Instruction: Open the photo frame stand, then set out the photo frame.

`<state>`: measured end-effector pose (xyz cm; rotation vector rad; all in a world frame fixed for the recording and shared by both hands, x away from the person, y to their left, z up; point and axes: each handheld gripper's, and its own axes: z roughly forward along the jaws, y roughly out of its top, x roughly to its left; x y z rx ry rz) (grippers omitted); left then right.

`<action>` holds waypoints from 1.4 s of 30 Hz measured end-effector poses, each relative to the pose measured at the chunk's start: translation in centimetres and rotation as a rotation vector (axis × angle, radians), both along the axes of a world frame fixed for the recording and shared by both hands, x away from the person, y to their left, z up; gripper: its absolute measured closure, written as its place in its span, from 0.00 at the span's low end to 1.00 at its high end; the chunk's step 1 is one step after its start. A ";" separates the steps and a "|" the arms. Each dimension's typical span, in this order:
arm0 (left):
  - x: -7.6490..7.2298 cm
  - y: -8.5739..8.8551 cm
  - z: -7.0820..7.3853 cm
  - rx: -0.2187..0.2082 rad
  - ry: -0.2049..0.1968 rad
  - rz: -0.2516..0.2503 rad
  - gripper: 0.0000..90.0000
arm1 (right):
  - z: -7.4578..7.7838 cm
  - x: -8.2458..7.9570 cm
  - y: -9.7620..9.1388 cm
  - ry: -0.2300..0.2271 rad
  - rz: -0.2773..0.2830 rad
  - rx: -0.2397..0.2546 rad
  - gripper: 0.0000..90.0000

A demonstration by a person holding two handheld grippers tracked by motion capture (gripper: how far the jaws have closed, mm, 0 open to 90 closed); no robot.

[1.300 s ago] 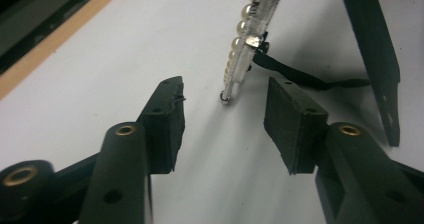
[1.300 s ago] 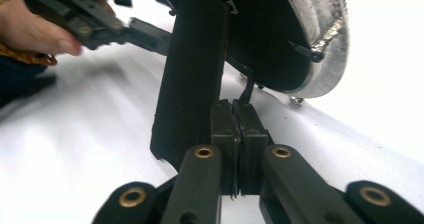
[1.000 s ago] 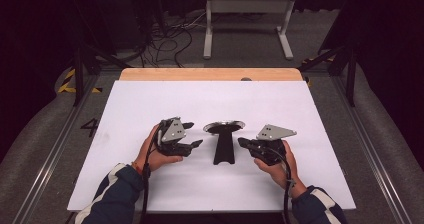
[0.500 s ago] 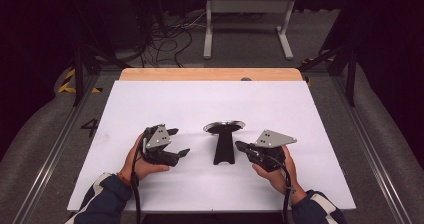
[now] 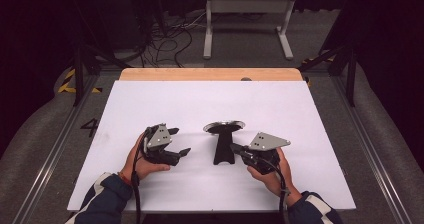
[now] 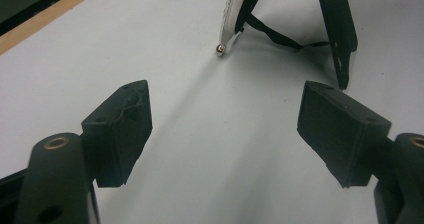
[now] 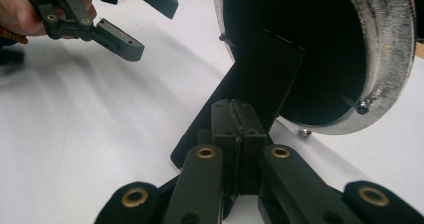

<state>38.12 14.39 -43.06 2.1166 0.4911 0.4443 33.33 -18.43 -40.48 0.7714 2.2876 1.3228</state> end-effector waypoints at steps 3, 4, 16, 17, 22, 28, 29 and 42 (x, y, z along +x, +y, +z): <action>0.0 -0.3 -0.1 -0.002 0.005 0.002 0.25 | -0.2 0.1 0.2 -0.002 -0.003 -0.009 1.00; 0.0 -0.4 -0.1 -0.003 0.003 -0.004 0.27 | -0.3 0.2 0.2 0.001 -0.007 -0.013 0.99; 2.8 -3.2 0.6 -0.042 0.017 -0.038 0.43 | -1.1 0.2 1.7 -0.010 -0.027 0.001 0.99; 3.1 -3.5 0.7 -0.050 0.023 -0.051 0.43 | -1.1 0.1 1.9 -0.012 -0.030 0.003 0.99; 4.2 -4.7 0.7 -0.079 0.038 -0.062 0.48 | -1.7 -0.1 3.5 -0.027 -0.041 0.018 0.99; 5.1 -6.4 -0.1 -0.066 0.046 -0.078 0.58 | -3.3 -0.3 6.4 -0.020 -0.050 -0.021 0.98; 5.2 -6.6 -0.2 -0.058 0.045 -0.086 0.61 | -3.5 -0.3 6.8 -0.021 -0.055 -0.031 0.97; 4.0 -7.9 -1.3 0.002 -0.040 -0.061 0.85 | -4.5 0.5 6.7 0.025 -0.125 -0.116 0.98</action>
